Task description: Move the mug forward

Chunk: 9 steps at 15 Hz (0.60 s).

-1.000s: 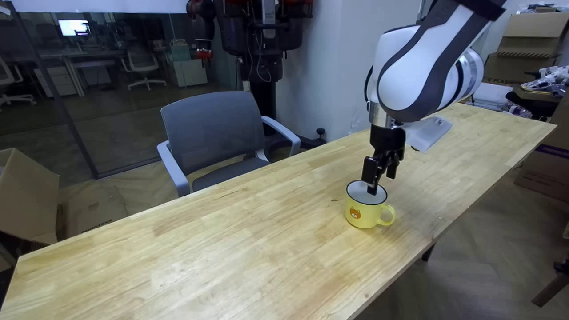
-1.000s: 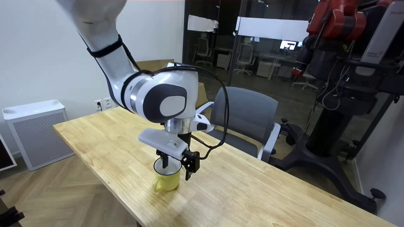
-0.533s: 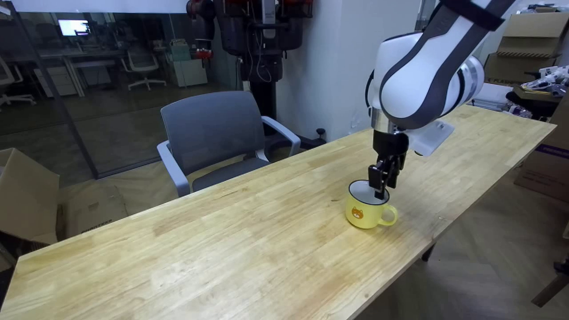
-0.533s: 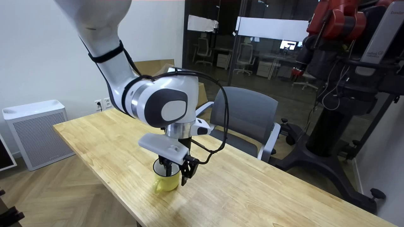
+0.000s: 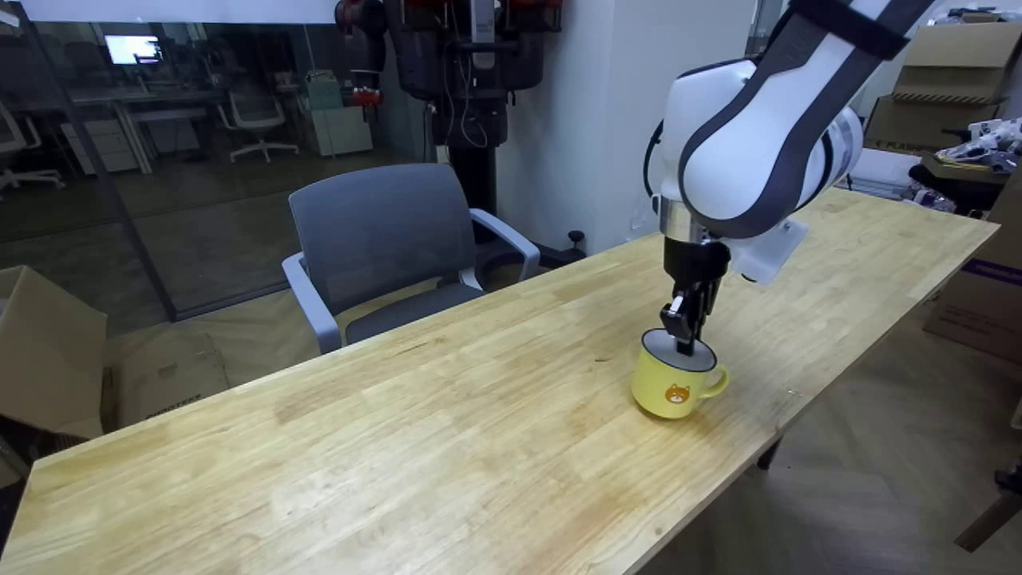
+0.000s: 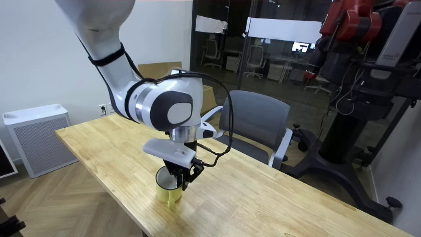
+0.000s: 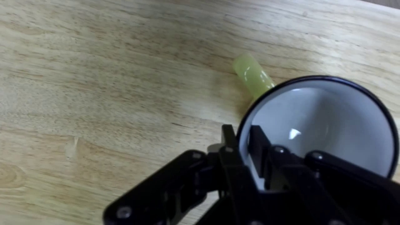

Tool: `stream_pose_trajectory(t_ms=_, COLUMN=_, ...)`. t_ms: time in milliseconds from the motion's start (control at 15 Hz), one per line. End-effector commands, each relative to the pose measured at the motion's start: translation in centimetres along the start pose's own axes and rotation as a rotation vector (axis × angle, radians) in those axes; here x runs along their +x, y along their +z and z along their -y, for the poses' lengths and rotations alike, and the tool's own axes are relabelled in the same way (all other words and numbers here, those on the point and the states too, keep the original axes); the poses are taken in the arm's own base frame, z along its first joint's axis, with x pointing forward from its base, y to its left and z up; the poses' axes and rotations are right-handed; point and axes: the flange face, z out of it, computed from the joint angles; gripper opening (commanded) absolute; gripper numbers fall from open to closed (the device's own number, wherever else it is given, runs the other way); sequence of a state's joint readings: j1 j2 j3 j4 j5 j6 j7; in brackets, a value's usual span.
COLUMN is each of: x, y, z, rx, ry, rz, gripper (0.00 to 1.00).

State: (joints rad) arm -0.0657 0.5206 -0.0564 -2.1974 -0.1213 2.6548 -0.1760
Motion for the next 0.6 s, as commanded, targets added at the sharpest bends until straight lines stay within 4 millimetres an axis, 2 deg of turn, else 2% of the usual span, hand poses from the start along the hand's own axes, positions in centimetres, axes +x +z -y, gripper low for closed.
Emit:
stream_pose_trajectory(t_ms=0, x=0.19, y=-0.18, z=0.34, rx=-0.003, ry=-0.013, rz=0.001, gripper=0.16)
stream_pose_trajectory(t_ms=400, x=0.30, y=-0.22, z=0.64, rx=-0.010, ry=-0.030, rz=0.002, gripper=0.15)
stream_pose_trajectory(t_ms=467, x=0.30, y=-0.22, z=0.64, rx=-0.010, ry=-0.030, rz=0.002, gripper=0.04)
stream_pose_trajectory(t_ms=533, x=0.43, y=-0.43, z=0.99, rx=-0.021, ry=-0.036, rz=0.002, gripper=0.02)
